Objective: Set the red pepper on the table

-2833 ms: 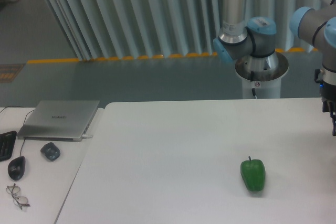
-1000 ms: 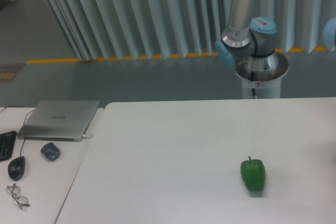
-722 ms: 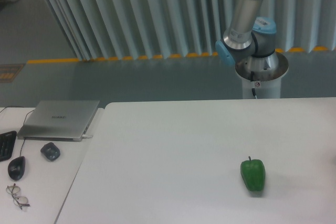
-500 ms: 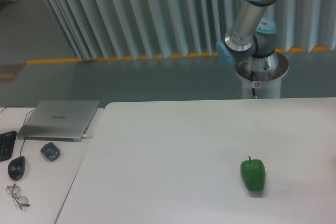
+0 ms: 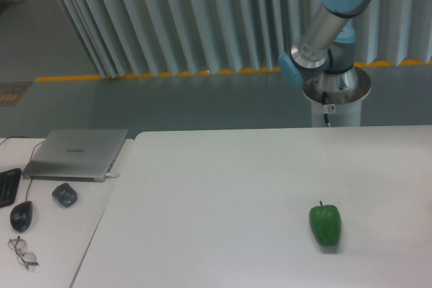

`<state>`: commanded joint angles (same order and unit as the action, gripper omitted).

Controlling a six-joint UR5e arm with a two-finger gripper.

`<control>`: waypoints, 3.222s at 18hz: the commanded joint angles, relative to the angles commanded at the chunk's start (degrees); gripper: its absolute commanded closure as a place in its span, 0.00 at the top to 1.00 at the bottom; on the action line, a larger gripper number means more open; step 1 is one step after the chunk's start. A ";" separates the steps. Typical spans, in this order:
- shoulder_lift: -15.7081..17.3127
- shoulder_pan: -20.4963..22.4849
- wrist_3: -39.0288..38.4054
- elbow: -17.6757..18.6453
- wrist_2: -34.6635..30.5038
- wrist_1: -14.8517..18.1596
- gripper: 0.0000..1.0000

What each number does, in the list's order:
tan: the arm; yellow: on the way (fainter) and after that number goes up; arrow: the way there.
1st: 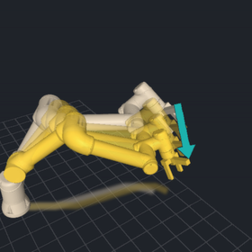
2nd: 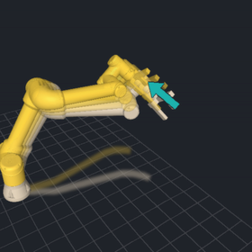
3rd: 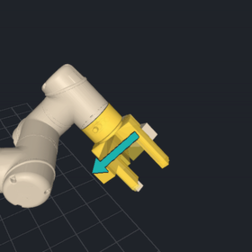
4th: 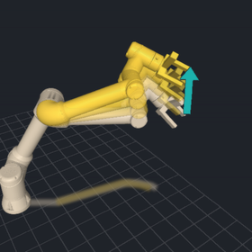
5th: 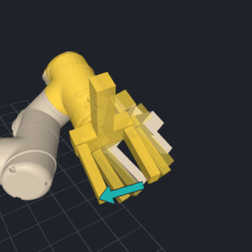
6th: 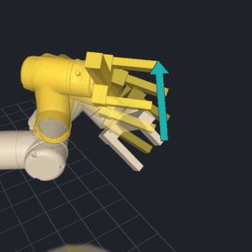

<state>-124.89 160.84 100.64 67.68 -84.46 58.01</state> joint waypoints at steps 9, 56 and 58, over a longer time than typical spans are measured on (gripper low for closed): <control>-4.57 1.49 -1.76 -1.49 0.00 -0.17 1.00; 8.61 -1.93 -13.70 11.34 0.00 2.99 1.00; 7.91 -2.02 -14.24 11.16 0.00 2.90 1.00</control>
<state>-116.98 158.82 86.40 78.84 -84.46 60.91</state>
